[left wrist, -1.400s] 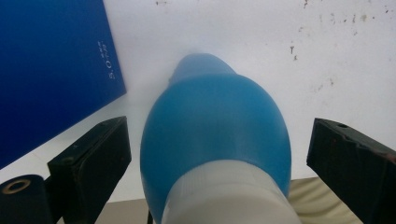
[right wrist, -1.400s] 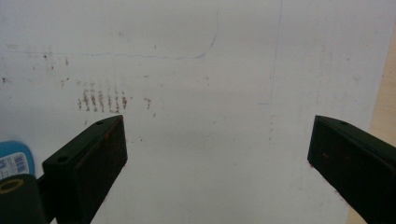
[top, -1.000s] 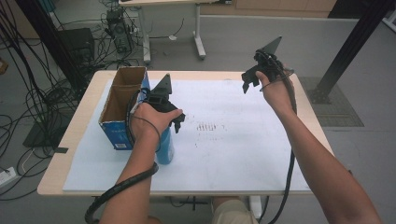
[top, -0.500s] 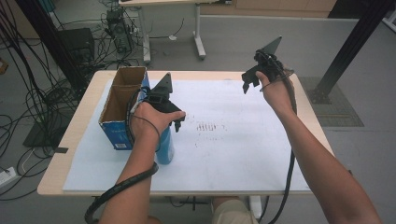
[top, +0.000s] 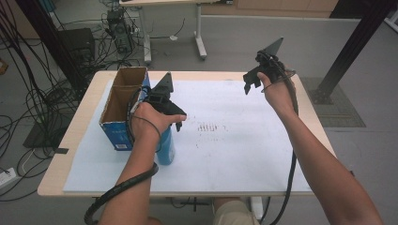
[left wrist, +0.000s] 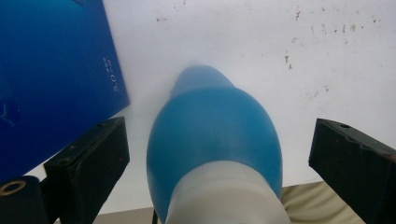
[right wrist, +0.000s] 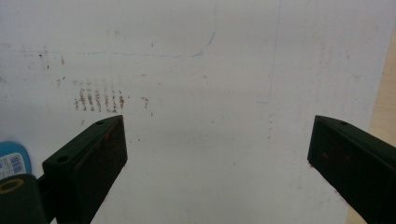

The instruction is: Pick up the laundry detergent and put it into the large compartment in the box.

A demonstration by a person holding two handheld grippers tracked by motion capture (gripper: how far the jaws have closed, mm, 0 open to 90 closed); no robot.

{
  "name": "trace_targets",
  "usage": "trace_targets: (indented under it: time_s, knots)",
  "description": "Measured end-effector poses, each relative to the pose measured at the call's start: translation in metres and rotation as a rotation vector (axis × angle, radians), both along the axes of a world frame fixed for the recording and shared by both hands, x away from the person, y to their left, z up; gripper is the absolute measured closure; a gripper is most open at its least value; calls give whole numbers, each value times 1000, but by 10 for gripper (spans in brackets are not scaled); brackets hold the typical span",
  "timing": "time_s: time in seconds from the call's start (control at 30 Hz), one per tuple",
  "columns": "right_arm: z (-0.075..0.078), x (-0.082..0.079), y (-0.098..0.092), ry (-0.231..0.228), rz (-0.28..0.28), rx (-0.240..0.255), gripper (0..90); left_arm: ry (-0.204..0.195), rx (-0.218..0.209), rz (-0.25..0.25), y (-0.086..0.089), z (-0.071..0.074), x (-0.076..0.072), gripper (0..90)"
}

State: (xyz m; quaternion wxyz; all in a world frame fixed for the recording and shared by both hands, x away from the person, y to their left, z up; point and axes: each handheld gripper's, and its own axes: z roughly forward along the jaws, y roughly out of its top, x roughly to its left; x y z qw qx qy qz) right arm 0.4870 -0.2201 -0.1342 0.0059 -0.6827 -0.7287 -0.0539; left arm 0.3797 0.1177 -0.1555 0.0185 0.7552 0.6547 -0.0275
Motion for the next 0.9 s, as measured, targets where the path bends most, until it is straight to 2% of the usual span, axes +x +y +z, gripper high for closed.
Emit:
trace_targets:
  time_s: [0.9]
  knots:
    - [-3, 1, 3, 6, 3, -4, 48, 4, 30, -3, -5, -3, 0, 58]
